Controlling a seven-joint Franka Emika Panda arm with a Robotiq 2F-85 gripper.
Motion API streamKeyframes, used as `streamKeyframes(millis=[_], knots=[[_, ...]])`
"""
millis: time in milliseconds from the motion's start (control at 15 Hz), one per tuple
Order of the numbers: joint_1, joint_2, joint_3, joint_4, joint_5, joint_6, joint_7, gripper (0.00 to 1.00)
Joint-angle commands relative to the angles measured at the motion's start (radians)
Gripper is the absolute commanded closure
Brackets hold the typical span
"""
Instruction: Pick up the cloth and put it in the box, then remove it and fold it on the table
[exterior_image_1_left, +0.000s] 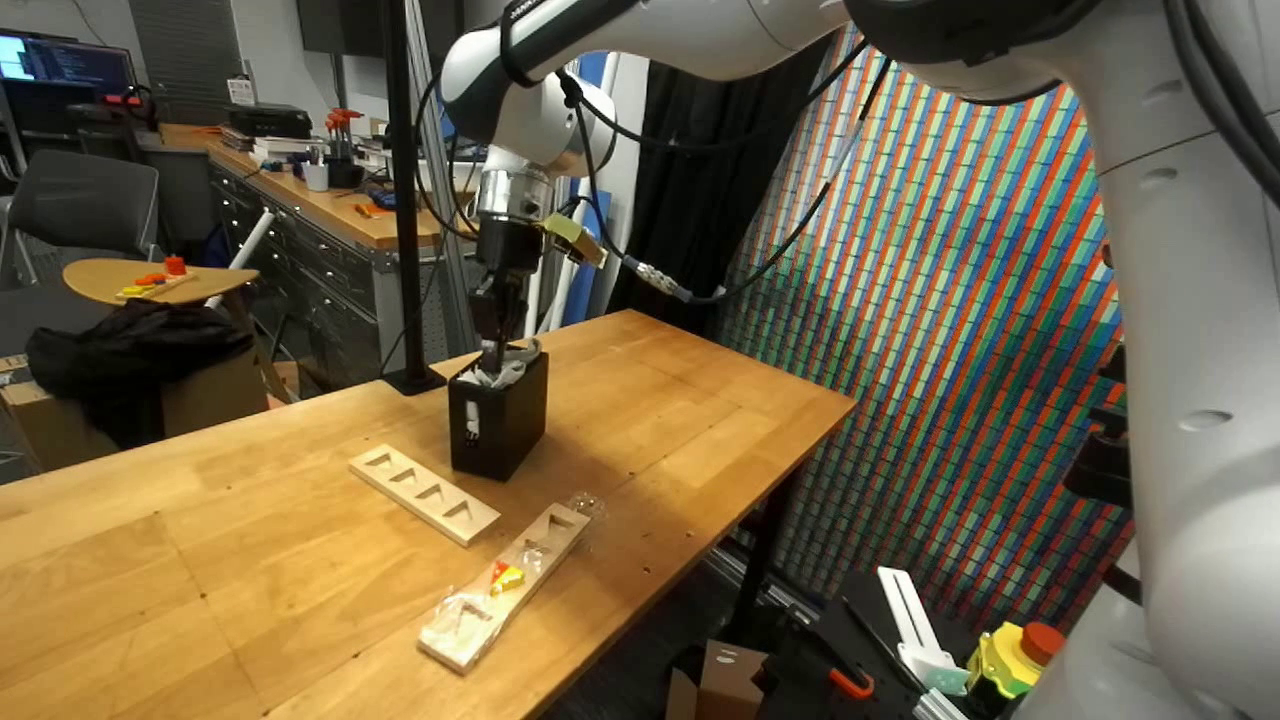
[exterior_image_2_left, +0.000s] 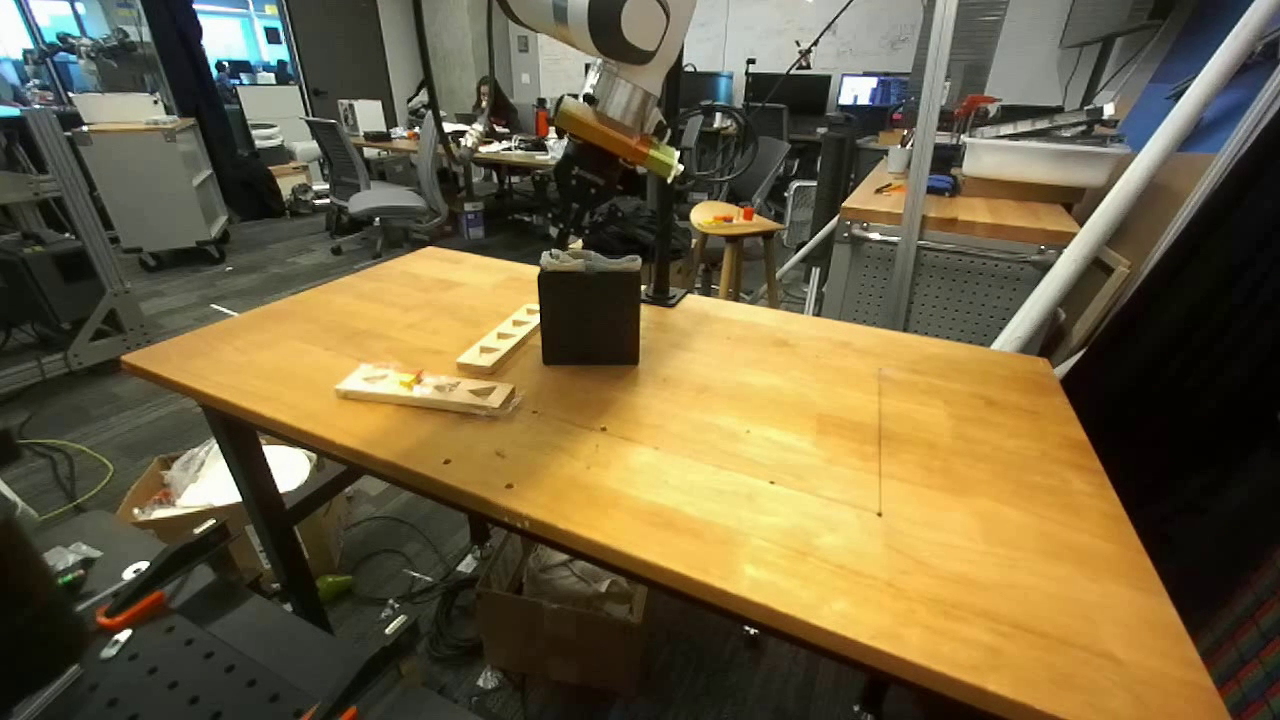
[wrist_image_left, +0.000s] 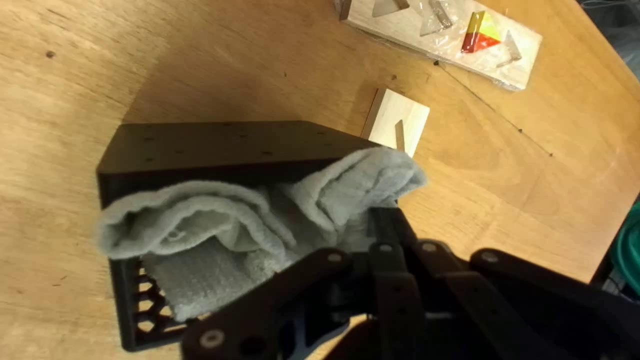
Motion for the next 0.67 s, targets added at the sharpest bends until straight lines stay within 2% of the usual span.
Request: streamKeyframes(millis=[0,600], knots=[[-0.002,0.056,-0.004,0.071,0.004,-0.014,-0.015,0.97],[-0.030,0.177,0.004,0.212,0.005,-0.061,-0.030,0.97]])
